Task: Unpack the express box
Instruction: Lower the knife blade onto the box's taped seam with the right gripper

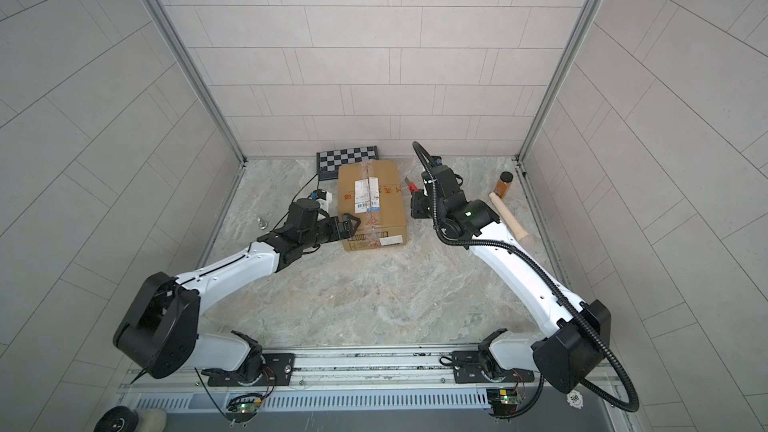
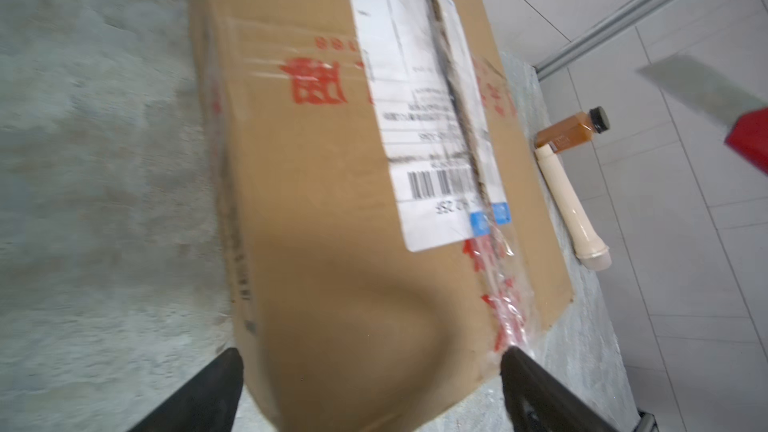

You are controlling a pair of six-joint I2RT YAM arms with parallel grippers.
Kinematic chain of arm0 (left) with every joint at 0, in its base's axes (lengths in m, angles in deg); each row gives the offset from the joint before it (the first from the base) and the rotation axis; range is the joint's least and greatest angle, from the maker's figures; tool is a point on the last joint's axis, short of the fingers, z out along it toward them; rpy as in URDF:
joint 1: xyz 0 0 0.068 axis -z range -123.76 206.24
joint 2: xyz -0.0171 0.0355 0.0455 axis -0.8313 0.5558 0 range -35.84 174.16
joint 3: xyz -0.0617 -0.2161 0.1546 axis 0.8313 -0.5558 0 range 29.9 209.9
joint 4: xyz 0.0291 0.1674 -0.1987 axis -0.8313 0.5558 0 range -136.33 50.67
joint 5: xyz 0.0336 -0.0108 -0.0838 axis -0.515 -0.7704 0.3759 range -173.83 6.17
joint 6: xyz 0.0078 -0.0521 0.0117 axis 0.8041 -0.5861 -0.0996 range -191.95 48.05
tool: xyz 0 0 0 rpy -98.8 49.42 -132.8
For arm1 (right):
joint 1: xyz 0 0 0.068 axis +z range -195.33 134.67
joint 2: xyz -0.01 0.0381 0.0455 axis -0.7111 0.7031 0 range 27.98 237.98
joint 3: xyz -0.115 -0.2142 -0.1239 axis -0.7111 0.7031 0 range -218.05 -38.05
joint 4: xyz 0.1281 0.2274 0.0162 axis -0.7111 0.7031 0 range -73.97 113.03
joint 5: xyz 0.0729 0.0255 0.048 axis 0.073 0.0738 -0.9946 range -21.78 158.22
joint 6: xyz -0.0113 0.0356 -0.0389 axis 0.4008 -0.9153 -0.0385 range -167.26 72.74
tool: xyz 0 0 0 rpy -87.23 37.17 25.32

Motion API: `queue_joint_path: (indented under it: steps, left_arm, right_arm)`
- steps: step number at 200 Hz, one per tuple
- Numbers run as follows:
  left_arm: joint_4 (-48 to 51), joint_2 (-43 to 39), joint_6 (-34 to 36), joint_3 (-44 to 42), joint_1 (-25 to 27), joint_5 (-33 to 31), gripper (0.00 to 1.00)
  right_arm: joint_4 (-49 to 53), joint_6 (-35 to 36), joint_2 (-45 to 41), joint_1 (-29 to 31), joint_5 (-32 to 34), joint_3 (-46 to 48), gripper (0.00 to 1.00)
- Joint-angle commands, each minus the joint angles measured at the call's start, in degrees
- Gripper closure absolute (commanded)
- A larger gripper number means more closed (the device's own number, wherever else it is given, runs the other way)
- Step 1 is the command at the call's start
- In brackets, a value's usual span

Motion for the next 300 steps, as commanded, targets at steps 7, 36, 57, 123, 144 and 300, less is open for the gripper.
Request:
queue_joint_path:
  steps: [7,36,57,123,144,300]
  left_arm:
    - [-3.81,0.34,-4.08,-2.76,3.3,0.35,0.0]
    - [-3.2,-2.01,-4.44,-2.95,3.42,1.34,0.0]
    - [2.95,-4.31,-1.5,0.11,3.27,-2.27,0.0]
    - [12.02,0.58,4.91,9.82,-2.3,-6.64,0.0]
    - [14.42,4.69,5.24,12.9,-2.31,-7.31,0.0]
    - [19.55,11.23,2.58,13.2,-2.12,-10.15,0.0]
  right_arm:
    - [9.25,6.18,1.71,3.53,-1.36,-6.83,1.0]
    - [14.39,9.05,5.82,8.16,0.78,-12.65,1.0]
    - [17.52,11.36,9.42,10.76,3.07,-16.69,1.0]
    - [22.71,14.19,15.69,14.81,9.07,-22.12,1.0]
    - [22.7,14.1,16.4,15.25,10.2,-22.29,1.0]
    - [22.06,15.06,21.5,17.37,13.87,-22.23,1.0]
